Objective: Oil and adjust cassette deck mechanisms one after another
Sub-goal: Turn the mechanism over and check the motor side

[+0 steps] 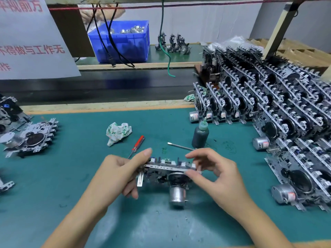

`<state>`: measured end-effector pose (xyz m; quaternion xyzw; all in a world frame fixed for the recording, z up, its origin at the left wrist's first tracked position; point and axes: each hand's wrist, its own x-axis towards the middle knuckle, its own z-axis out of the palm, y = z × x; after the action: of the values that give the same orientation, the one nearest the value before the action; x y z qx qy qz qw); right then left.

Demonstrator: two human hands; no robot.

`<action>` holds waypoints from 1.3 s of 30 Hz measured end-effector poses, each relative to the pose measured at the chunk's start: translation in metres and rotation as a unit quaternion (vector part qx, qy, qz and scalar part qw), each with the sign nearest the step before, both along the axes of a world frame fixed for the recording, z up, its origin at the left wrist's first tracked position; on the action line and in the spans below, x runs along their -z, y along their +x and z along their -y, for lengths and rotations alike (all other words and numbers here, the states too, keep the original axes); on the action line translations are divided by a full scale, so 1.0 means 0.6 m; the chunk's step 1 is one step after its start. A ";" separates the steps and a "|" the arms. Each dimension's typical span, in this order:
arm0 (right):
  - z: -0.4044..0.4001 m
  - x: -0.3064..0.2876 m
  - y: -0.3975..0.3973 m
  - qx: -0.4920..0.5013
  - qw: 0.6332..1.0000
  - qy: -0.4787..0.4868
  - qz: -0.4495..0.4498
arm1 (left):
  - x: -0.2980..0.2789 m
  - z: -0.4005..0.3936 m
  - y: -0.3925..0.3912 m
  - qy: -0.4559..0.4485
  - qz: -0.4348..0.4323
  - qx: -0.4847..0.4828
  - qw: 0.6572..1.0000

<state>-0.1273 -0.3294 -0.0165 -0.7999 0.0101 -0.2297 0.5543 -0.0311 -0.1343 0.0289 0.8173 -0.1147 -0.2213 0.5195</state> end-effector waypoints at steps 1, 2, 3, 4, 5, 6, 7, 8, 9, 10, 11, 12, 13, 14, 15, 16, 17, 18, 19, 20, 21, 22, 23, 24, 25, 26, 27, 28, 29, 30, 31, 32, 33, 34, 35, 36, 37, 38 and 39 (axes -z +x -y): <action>0.000 0.001 0.001 -0.020 0.999 0.013 -0.030 | 0.006 -0.003 0.001 0.011 -0.013 0.003 1.000; 0.000 0.003 0.001 -0.035 0.998 0.009 -0.053 | 0.010 -0.006 0.002 0.032 -0.014 0.007 0.999; -0.003 0.005 0.002 -0.044 0.997 -0.010 -0.070 | 0.012 -0.011 0.000 0.081 0.009 0.012 0.997; -0.005 0.006 0.002 -0.047 0.995 -0.036 -0.080 | 0.014 -0.017 -0.002 0.159 0.061 0.019 0.985; -0.007 0.008 0.004 -0.046 0.993 -0.063 -0.084 | 0.016 -0.022 -0.004 0.238 0.132 0.019 0.962; -0.008 0.009 0.005 -0.045 0.992 -0.084 -0.086 | 0.016 -0.024 -0.006 0.297 0.206 0.003 0.932; -0.009 0.009 0.008 -0.044 0.990 -0.097 -0.088 | 0.013 -0.025 -0.008 0.316 0.273 -0.019 0.909; -0.010 0.009 0.012 -0.043 0.990 -0.102 -0.091 | 0.012 -0.024 -0.008 0.285 0.325 -0.034 0.901; -0.010 0.009 0.015 -0.043 0.990 -0.099 -0.094 | 0.010 -0.022 -0.007 0.215 0.361 -0.026 0.907; -0.010 0.009 0.017 -0.047 0.991 -0.086 -0.096 | 0.012 -0.019 -0.003 0.137 0.385 0.004 0.913; -0.010 0.009 0.018 -0.053 0.992 -0.067 -0.097 | 0.012 -0.015 -0.002 0.077 0.401 0.038 0.912; -0.010 0.008 0.020 -0.061 0.992 -0.050 -0.100 | 0.014 -0.010 -0.001 0.031 0.409 0.071 0.909; -0.008 0.007 0.022 -0.068 0.992 -0.039 -0.103 | 0.016 -0.004 0.000 0.005 0.405 0.103 0.909; -0.006 0.005 0.024 -0.075 0.991 -0.037 -0.105 | 0.019 0.002 0.001 -0.007 0.394 0.129 0.910; -0.003 0.002 0.027 -0.083 0.990 -0.039 -0.108 | 0.021 0.006 0.002 -0.012 0.386 0.146 0.911; 0.000 -0.001 0.031 -0.091 0.989 -0.042 -0.111 | 0.024 0.010 0.003 -0.017 0.383 0.152 0.911; 0.004 -0.004 0.035 -0.099 0.987 -0.047 -0.115 | 0.027 0.013 0.004 -0.021 0.382 0.153 0.911; 0.007 -0.007 0.039 -0.106 0.986 -0.052 -0.119 | 0.031 0.015 0.006 -0.028 0.382 0.151 0.911; 0.010 -0.010 0.042 -0.111 0.985 -0.057 -0.123 | 0.033 0.018 0.007 -0.036 0.379 0.147 0.913; 0.011 -0.010 0.044 -0.113 0.984 -0.062 -0.123 | 0.036 0.020 0.006 -0.048 0.374 0.142 0.915; 0.011 -0.010 0.044 -0.113 0.984 -0.066 -0.119 | 0.037 0.022 0.004 -0.061 0.367 0.136 0.918; 0.010 -0.008 0.043 -0.111 0.985 -0.066 -0.112 | 0.039 0.024 0.002 -0.072 0.361 0.129 0.921; 0.009 -0.007 0.042 -0.110 0.986 -0.062 -0.106 | 0.041 0.025 0.000 -0.080 0.357 0.121 0.923; 0.007 -0.006 0.041 -0.109 0.987 -0.058 -0.102 | 0.042 0.025 -0.001 -0.085 0.353 0.116 0.925; 0.006 -0.006 0.040 -0.110 0.987 -0.058 -0.100 | 0.044 0.024 -0.002 -0.090 0.348 0.113 0.926; 0.007 -0.007 0.041 -0.112 0.987 -0.062 -0.101 | 0.045 0.024 -0.002 -0.095 0.341 0.113 0.928; 0.009 -0.009 0.042 -0.116 0.985 -0.068 -0.106 | 0.045 0.024 -0.002 -0.100 0.334 0.114 0.930; 0.011 -0.011 0.045 -0.120 0.984 -0.072 -0.113 | 0.045 0.025 -0.001 -0.106 0.326 0.117 0.932; 0.012 -0.011 0.046 -0.121 0.983 -0.070 -0.119 | 0.044 0.026 0.001 -0.109 0.320 0.120 0.933; 0.012 -0.010 0.046 -0.121 0.984 -0.059 -0.120 | 0.043 0.027 0.001 -0.110 0.318 0.121 0.934; 0.011 -0.008 0.044 -0.120 0.985 -0.042 -0.117 | 0.043 0.028 0.002 -0.110 0.317 0.121 0.934; 0.008 -0.005 0.042 -0.117 0.987 -0.027 -0.111 | 0.043 0.028 0.002 -0.111 0.313 0.120 0.936; 0.005 -0.004 0.039 -0.113 0.988 -0.016 -0.104 | 0.044 0.027 0.002 -0.114 0.308 0.120 0.937; 0.002 -0.003 0.038 -0.110 0.989 -0.011 -0.100 | 0.045 0.025 0.002 -0.118 0.303 0.122 0.938; 0.001 -0.003 0.037 -0.110 0.989 -0.009 -0.101 | 0.046 0.023 0.001 -0.122 0.299 0.124 0.938; 0.002 -0.004 0.038 -0.112 0.988 -0.011 -0.105 | 0.046 0.022 0.001 -0.124 0.295 0.128 0.939; 0.003 -0.005 0.039 -0.114 0.987 -0.013 -0.110 | 0.046 0.021 0.001 -0.124 0.293 0.132 0.939; 0.005 -0.007 0.040 -0.115 0.987 -0.016 -0.114 | 0.046 0.022 0.001 -0.121 0.292 0.135 0.939; 0.006 -0.007 0.041 -0.113 0.987 -0.017 -0.117 | 0.045 0.022 0.001 -0.115 0.295 0.136 0.939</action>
<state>-0.1026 -0.3328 -0.0122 -0.8266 -0.0195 -0.0707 0.5581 -0.0305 -0.1478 0.0022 0.7573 -0.3977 -0.0240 0.5174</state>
